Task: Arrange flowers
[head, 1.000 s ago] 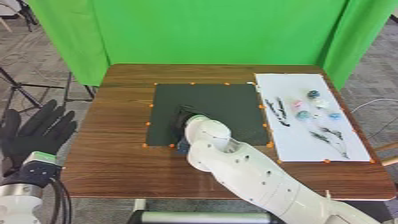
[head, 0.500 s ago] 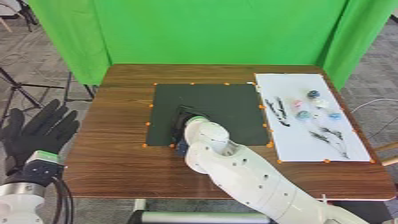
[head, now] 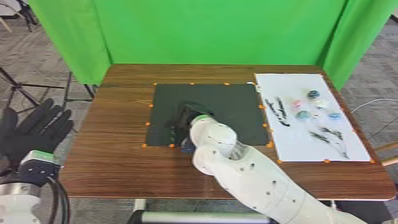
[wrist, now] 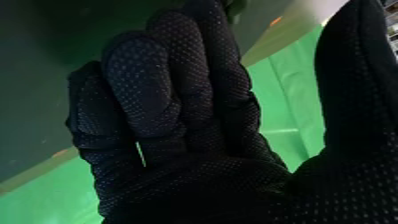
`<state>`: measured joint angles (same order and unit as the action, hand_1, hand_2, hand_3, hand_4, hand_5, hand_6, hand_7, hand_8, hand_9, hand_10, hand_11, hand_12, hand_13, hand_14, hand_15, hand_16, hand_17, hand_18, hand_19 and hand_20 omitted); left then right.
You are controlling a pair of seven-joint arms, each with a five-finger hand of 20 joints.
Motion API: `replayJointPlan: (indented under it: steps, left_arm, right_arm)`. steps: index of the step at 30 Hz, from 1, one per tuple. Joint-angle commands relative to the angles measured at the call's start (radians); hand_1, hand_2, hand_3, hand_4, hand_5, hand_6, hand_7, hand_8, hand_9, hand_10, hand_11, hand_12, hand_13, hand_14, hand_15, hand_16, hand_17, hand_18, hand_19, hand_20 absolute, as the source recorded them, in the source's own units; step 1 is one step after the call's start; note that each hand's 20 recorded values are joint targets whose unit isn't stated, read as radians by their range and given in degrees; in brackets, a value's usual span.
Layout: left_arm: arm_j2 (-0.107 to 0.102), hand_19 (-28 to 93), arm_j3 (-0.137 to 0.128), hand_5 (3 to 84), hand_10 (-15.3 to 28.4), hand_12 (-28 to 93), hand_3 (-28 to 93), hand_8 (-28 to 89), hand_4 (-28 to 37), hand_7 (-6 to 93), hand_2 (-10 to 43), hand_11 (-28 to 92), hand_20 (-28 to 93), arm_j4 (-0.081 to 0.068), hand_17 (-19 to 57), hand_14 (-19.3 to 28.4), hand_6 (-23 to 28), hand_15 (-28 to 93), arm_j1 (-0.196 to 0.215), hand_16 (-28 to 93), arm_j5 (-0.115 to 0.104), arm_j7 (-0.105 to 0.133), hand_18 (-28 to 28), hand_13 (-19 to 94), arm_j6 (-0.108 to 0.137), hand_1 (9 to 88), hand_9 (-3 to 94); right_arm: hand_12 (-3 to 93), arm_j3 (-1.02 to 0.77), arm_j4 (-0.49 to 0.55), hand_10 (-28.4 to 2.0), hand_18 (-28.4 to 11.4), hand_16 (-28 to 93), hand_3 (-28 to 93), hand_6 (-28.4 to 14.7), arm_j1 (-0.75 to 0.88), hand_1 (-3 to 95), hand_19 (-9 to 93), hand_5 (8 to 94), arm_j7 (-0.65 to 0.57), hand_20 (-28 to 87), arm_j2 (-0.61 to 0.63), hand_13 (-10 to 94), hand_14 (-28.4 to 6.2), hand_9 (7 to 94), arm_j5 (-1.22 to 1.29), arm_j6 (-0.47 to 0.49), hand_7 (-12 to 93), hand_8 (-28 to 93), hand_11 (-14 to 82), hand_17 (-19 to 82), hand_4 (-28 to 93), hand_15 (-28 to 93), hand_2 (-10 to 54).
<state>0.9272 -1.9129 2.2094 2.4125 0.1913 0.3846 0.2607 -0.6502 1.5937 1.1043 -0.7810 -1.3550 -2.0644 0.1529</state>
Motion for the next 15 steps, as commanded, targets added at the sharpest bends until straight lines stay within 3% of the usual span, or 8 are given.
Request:
replayJointPlan:
  steps: [1, 3, 4, 7, 11, 12, 13, 15]
  left_arm:
    - [0.02, 27, -0.008, 39.0, 16.4, 11, 70, -8, -28.3, 15.0, 9.3, 22, 9, 0.016, -5.3, 16.8, 9.1, 37, 0.032, -7, 0.004, 0.024, 13.7, 21, 0.01, 22.0, 31.1]
    - [0.023, 27, -0.017, 38.9, 16.4, 11, 70, -8, -28.3, 15.2, 9.3, 22, 9, 0.023, -5.3, 16.7, 9.0, 38, 0.049, -7, 0.001, 0.037, 13.7, 21, 0.007, 21.9, 31.1]
    - [0.033, 27, -0.024, 39.0, 16.3, 11, 70, -8, -28.3, 15.3, 9.3, 22, 9, 0.022, -5.3, 16.6, 8.9, 38, 0.043, -7, 0.004, 0.023, 13.7, 21, 0.008, 21.9, 31.1]
    - [0.02, 27, -0.044, 38.9, 16.0, 11, 70, -8, -28.3, 15.7, 9.2, 22, 9, 0.019, -5.3, 16.4, 8.7, 38, 0.043, -8, -0.01, 0.046, 13.7, 21, 0.013, 21.8, 31.1]
    - [0.008, 27, -0.061, 38.9, 15.7, 11, 70, -9, -28.3, 15.9, 9.2, 22, 9, 0.017, -5.2, 16.1, 8.5, 38, 0.03, -8, -0.001, 0.065, 13.6, 21, 0.006, 21.7, 31.2]
    - [0.014, 27, -0.07, 38.8, 15.7, 11, 70, -9, -28.3, 15.9, 9.2, 22, 9, 0.019, -5.2, 16.1, 8.5, 38, 0.039, -8, 0.004, 0.061, 13.6, 21, 0.0, 21.7, 31.2]
    - [0.015, 27, -0.07, 38.8, 15.7, 11, 70, -9, -28.3, 16.0, 9.2, 22, 9, 0.015, -5.2, 16.0, 8.5, 38, 0.036, -8, 0.003, 0.061, 13.6, 21, 0.003, 21.7, 31.2]
    - [0.015, 27, -0.059, 38.8, 15.6, 11, 70, -9, -28.3, 16.1, 9.2, 22, 9, 0.017, -5.1, 15.9, 8.4, 38, 0.032, -8, -0.013, 0.072, 13.6, 21, 0.042, 21.7, 31.1]
  right_arm:
    - [30.9, -0.114, 0.121, -17.2, -24.1, 31, 61, -5.8, 0.038, 28.1, 90, 69.2, -0.014, 23, 0.097, 70, -13.7, 72.9, -0.011, 0.072, 33, -10, 40.7, 44, -19, 61, -9.5]
    - [30.1, -0.171, 0.178, -17.6, -24.4, 30, 61, -6.2, 0.069, 28.1, 90, 69.2, -0.006, 23, 0.159, 70, -14.0, 73.0, -0.035, 0.072, 30, -10, 39.0, 44, -19, 60, -9.5]
    - [29.6, -0.195, 0.208, -17.6, -24.5, 30, 62, -6.2, 0.08, 28.0, 90, 69.1, -0.021, 23, 0.197, 70, -14.0, 73.0, -0.027, 0.069, 29, -10, 38.2, 44, -19, 60, -9.5]
    - [28.8, -0.297, 0.312, -17.7, -23.8, 31, 64, -6.4, 0.119, 29.3, 93, 68.6, -0.042, 36, 0.315, 70, -13.5, 73.2, 0.075, 0.108, 27, -9, 36.1, 47, -19, 65, -9.5]
    - [27.9, -0.444, 0.415, -17.8, -23.5, 32, 65, -6.9, 0.228, 30.5, 93, 67.8, 0.004, 40, 0.482, 70, -13.5, 72.8, 0.071, 0.107, 26, -8, 33.6, 48, -20, 66, -9.5]
    - [27.9, -0.524, 0.426, -17.8, -23.5, 33, 65, -7.0, 0.278, 30.6, 93, 67.5, 0.076, 40, 0.512, 70, -13.6, 72.3, 0.102, 0.157, 25, -8, 33.5, 47, -20, 66, -9.5]
    - [28.2, -0.553, 0.424, -17.8, -23.1, 33, 65, -7.1, 0.292, 30.6, 93, 66.2, 0.095, 40, 0.535, 68, -13.8, 70.8, 0.125, 0.179, 26, -8, 33.6, 47, -21, 66, -9.5]
    - [28.0, -0.619, 0.418, -18.2, -22.5, 32, 68, -7.5, 0.359, 30.6, 93, 60.3, 0.116, 36, 0.583, 64, -14.5, 65.2, 0.044, 0.192, 27, -9, 34.2, 42, -24, 66, -9.5]
